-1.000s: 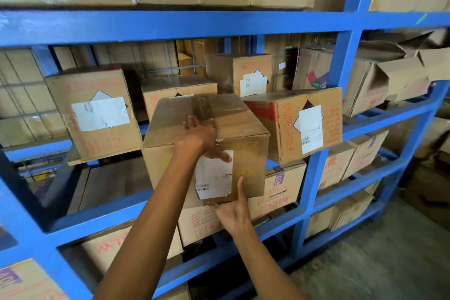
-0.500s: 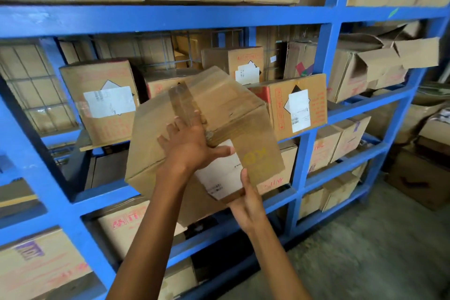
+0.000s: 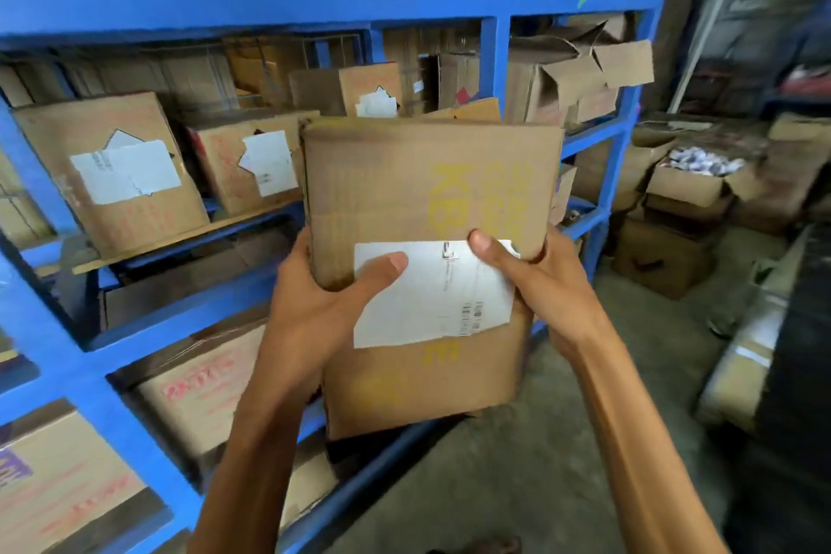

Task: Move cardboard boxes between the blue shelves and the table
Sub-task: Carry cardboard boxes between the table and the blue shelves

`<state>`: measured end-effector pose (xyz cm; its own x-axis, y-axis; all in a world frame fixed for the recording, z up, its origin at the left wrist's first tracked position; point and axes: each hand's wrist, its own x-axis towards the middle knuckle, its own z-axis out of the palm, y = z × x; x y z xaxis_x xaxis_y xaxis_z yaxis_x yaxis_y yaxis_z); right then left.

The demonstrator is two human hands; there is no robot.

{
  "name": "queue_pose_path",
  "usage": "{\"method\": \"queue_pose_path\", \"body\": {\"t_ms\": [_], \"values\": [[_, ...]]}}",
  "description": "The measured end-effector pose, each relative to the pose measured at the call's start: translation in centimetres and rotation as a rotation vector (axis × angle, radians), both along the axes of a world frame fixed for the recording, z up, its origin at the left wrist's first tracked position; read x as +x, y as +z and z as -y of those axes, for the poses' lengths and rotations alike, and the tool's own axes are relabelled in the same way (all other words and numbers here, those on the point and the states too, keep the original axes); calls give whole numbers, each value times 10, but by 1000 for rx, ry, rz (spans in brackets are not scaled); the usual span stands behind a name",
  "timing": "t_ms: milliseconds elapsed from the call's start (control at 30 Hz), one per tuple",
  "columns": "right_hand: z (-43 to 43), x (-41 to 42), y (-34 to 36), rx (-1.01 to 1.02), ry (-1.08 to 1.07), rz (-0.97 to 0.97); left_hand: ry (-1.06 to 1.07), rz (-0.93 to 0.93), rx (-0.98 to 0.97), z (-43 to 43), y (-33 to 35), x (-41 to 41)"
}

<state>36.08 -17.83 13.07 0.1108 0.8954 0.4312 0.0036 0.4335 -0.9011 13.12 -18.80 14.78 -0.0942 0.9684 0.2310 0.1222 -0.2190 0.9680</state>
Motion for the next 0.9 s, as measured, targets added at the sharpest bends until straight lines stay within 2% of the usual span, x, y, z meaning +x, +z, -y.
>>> {"method": "queue_pose_path", "body": {"t_ms": [167, 233, 433, 533, 633, 733, 900], "values": [[43, 55, -17, -80, -244, 166, -296, 158, -181, -17, -27, 52], [60, 75, -24, -129, -369, 234, -367, 176, -184, -26, -37, 78], [129, 152, -47, -229, -782, 377, -658, 61, -151, -47, -65, 195], [165, 184, -59, -316, -987, 422, -773, -71, -55, -53, -74, 264], [201, 209, -66, -434, -1184, 492, -894, -158, -46, -45, -86, 330], [233, 227, -70, -505, -1347, 478, -1012, -180, 12, -29, -101, 394], [284, 244, -74, -669, -1498, 365, -1274, -233, 62, 11, -135, 484]]}}
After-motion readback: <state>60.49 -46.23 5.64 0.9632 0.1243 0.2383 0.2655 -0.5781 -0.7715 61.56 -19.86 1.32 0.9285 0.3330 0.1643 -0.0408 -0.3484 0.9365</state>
